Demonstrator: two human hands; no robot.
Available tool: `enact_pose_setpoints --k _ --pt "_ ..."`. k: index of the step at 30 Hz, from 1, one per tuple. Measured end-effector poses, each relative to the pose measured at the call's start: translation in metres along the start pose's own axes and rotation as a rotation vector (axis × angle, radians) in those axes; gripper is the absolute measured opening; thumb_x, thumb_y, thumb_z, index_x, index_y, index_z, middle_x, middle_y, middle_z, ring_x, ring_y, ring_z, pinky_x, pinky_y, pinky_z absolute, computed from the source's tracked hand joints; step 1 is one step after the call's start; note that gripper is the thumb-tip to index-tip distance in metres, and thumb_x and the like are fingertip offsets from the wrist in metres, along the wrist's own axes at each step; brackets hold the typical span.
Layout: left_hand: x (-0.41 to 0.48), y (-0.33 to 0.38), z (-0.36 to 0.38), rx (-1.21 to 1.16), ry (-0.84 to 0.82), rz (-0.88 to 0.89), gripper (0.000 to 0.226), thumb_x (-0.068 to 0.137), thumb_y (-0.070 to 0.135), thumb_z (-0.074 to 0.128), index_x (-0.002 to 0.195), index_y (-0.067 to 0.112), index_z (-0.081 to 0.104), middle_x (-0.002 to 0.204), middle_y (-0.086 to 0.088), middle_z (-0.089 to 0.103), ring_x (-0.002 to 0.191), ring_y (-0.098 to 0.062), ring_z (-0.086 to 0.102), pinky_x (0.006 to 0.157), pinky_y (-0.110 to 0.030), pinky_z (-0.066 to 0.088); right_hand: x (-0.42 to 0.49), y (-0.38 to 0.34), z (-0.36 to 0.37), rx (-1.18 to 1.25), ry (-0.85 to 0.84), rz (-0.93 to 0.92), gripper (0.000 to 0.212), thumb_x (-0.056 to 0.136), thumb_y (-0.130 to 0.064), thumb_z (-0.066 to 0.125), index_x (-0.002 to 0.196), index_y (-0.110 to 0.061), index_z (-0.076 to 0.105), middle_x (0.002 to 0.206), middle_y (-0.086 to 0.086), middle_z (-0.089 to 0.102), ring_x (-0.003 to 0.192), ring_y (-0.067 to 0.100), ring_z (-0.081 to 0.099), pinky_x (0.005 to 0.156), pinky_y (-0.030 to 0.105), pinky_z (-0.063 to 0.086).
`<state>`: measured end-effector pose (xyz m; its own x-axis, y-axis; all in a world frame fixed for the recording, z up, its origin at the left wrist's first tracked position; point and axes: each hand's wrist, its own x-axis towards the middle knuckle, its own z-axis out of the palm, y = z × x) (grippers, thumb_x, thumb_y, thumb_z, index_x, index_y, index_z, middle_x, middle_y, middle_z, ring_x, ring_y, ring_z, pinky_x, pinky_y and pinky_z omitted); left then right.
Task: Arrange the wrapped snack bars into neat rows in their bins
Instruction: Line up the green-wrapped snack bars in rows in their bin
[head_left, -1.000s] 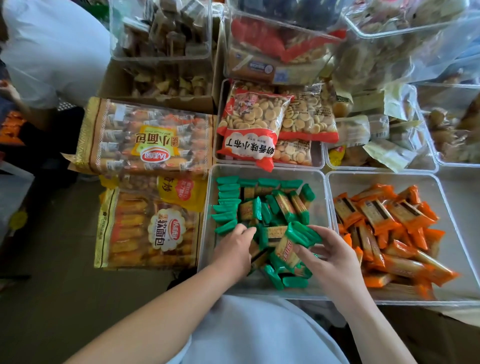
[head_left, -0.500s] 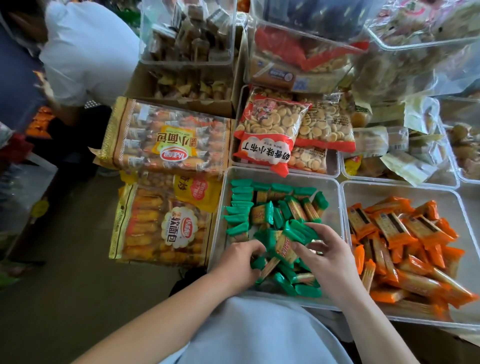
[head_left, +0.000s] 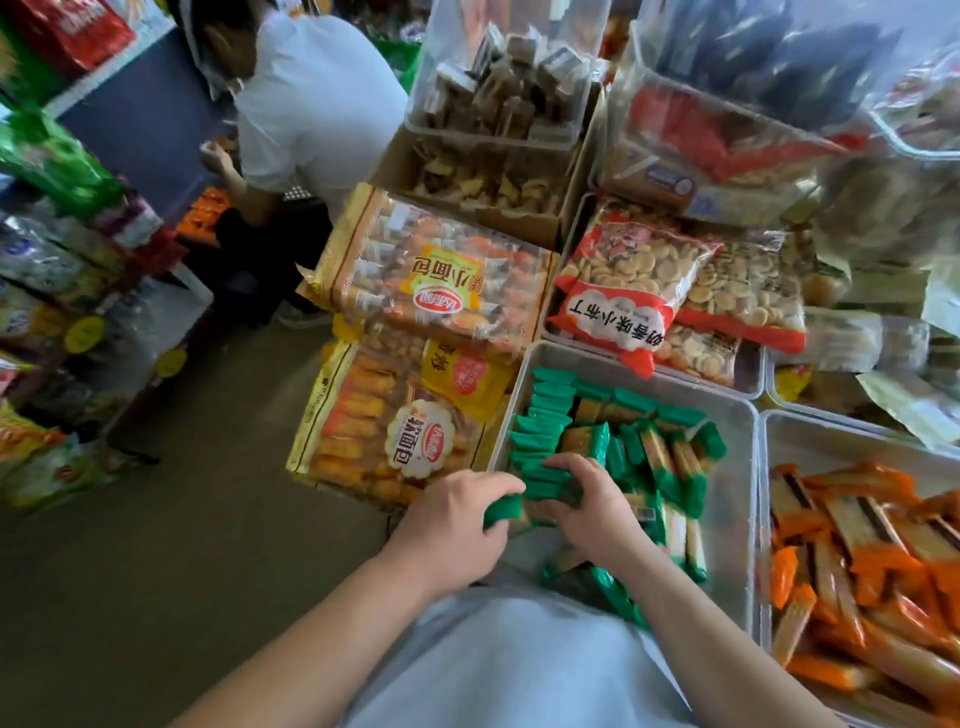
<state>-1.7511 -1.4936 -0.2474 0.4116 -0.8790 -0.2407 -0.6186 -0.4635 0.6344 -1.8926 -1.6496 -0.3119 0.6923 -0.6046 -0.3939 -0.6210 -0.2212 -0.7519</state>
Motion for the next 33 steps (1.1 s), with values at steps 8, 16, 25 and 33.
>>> enact_pose_setpoints --k 8,16,25,33 --pt "0.007 -0.002 -0.021 -0.133 0.013 -0.109 0.055 0.096 0.017 0.069 0.147 0.030 0.056 0.143 0.011 0.062 0.131 -0.003 0.054 0.104 -0.014 0.039 0.008 0.001 0.022 0.014 0.031 0.061 0.051 0.088 0.006 0.066 0.126 -0.024 0.056 0.098 0.002 0.057 0.065 0.008 0.053 0.054 0.009 0.042" --pt "0.015 -0.003 -0.027 -0.138 -0.031 -0.144 0.051 0.094 0.009 0.067 0.138 0.034 0.059 0.130 0.012 0.064 0.124 -0.007 0.059 0.104 -0.030 0.053 -0.001 0.002 0.015 0.171 0.064 0.123 0.053 0.087 -0.004 0.076 0.127 -0.029 0.053 0.113 -0.011 0.062 0.092 0.001 0.063 0.066 0.007 0.045" --pt "0.027 0.009 -0.020 -0.185 -0.159 -0.084 0.053 0.094 0.006 0.069 0.136 0.036 0.060 0.127 0.016 0.067 0.119 -0.003 0.062 0.102 -0.027 0.054 -0.027 -0.026 -0.017 0.178 -0.042 -0.136 0.041 0.086 -0.026 0.083 0.123 -0.037 0.069 0.103 -0.012 0.072 0.076 0.007 0.065 0.070 0.021 0.055" --pt "0.012 -0.018 -0.006 -0.233 0.057 -0.176 0.038 0.097 0.009 0.066 0.132 0.024 0.066 0.121 0.010 0.067 0.104 0.000 0.065 0.081 -0.007 0.052 -0.016 -0.010 0.006 -0.074 -0.013 0.050 0.024 0.089 -0.021 0.079 0.108 -0.028 0.067 0.110 -0.010 0.067 0.088 0.005 0.064 0.066 0.007 0.041"
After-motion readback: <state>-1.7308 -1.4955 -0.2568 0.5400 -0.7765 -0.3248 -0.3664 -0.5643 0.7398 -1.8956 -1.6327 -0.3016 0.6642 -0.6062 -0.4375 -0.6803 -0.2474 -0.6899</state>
